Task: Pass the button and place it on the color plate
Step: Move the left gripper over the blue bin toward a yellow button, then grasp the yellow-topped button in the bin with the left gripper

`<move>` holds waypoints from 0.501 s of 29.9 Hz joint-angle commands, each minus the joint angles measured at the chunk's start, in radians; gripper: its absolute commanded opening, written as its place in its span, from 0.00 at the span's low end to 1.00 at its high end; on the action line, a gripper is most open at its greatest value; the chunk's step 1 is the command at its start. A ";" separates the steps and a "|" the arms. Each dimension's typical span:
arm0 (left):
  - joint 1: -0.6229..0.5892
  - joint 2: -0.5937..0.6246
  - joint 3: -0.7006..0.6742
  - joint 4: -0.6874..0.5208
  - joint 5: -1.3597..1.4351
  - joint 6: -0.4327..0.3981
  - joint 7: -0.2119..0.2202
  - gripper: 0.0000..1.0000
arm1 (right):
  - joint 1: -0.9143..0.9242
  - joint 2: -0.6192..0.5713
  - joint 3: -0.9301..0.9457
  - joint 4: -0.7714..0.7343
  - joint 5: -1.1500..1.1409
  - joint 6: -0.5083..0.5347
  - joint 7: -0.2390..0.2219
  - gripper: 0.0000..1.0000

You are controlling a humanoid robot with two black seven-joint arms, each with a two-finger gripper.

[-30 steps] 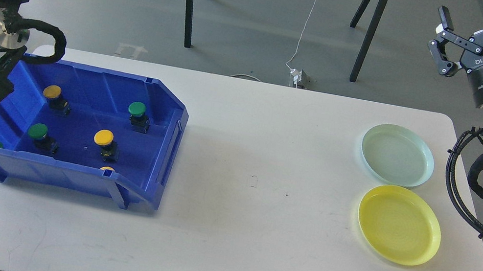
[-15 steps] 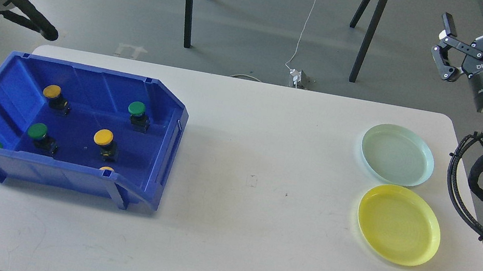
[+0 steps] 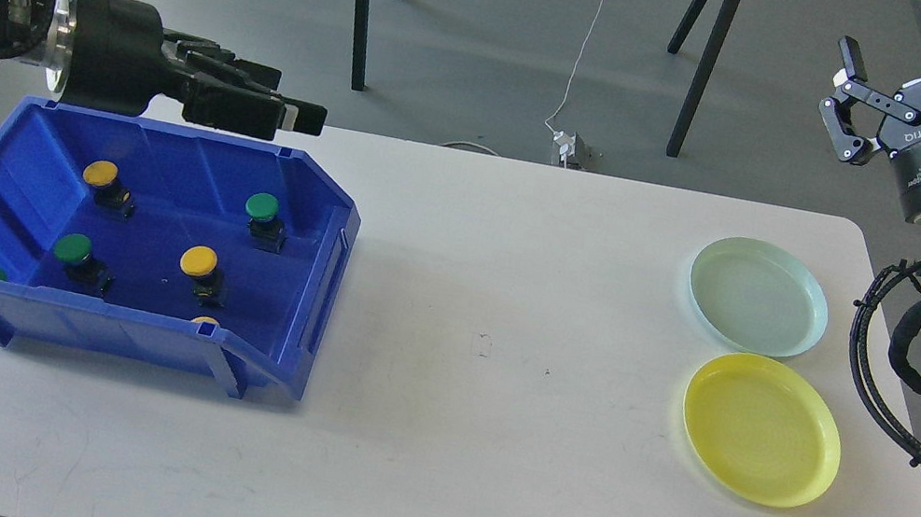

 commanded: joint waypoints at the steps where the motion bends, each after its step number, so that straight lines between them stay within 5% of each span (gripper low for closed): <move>1: 0.022 -0.028 0.075 0.087 0.085 0.000 0.000 0.99 | -0.005 -0.001 -0.002 0.000 -0.001 0.000 0.000 0.99; 15: 0.130 -0.233 0.096 0.354 0.096 0.000 0.000 0.97 | -0.025 -0.009 0.001 0.000 0.000 0.000 0.001 0.99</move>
